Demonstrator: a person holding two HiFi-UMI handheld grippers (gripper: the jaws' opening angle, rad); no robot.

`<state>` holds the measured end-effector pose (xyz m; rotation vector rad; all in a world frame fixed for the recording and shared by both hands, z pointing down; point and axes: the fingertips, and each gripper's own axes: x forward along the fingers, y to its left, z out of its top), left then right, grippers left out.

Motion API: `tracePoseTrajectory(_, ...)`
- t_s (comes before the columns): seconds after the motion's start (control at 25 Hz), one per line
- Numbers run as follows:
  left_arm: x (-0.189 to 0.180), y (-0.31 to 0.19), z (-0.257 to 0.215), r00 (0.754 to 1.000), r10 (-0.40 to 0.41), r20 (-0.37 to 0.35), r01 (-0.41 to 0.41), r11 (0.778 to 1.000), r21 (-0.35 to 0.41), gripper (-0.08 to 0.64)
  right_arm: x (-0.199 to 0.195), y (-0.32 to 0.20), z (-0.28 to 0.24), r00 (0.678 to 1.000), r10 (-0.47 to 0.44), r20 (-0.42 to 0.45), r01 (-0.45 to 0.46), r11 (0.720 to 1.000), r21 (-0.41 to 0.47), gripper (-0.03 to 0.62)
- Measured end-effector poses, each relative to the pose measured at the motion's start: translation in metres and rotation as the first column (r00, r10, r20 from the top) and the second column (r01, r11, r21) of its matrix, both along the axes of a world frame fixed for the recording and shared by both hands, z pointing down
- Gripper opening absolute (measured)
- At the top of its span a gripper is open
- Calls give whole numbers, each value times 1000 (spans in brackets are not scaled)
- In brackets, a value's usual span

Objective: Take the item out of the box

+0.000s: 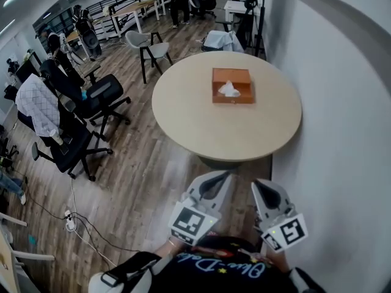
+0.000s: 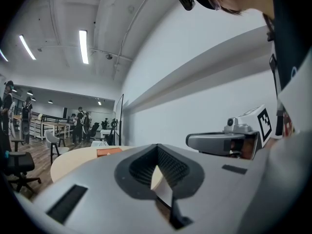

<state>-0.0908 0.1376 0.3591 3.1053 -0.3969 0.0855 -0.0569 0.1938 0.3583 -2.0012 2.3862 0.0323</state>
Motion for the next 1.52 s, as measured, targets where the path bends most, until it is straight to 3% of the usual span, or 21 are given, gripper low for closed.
tracePoseTrajectory(0.8, -24, -82, 12, 1000, 4, -1, -4, 1000, -6, -15, -27, -84, 13, 1000, -12, -14, 12, 1000, -12, -3)
tracePoseTrajectory(1.08, -13, -95, 12, 1000, 7, 8, -7, 1000, -16, -15, -14, -101, 11, 1000, -7, 20, 7, 1000, -23, -3)
tracePoseTrajectory(1.52, 20, -148, 7, 996, -83, 19, 83, 997, 2, -15, 25, -159, 4, 995, -93, 36, 93, 996, 2, -3)
